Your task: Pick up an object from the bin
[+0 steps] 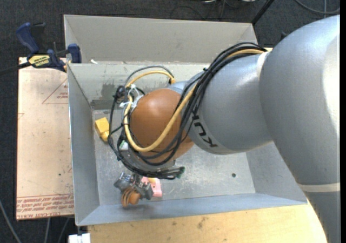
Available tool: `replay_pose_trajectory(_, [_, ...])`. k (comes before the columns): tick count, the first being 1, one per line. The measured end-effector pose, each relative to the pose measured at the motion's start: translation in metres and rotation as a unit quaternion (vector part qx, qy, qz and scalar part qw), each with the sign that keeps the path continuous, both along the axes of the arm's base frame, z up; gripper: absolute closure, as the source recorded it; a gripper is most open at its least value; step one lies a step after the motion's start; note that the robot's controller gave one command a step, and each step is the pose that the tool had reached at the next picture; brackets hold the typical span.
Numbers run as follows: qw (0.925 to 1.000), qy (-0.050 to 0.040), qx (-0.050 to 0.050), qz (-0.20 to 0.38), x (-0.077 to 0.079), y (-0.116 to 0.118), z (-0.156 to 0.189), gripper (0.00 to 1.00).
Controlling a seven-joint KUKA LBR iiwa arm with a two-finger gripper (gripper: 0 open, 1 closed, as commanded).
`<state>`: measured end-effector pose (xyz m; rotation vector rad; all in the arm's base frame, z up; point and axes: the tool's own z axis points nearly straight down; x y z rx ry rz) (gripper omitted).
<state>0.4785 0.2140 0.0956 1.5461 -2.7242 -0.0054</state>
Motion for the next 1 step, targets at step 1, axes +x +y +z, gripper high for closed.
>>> replay_pose_trajectory(1, [1.0000,-0.0039,0.001,-0.001,0.0022,0.0007,0.0205,1.00])
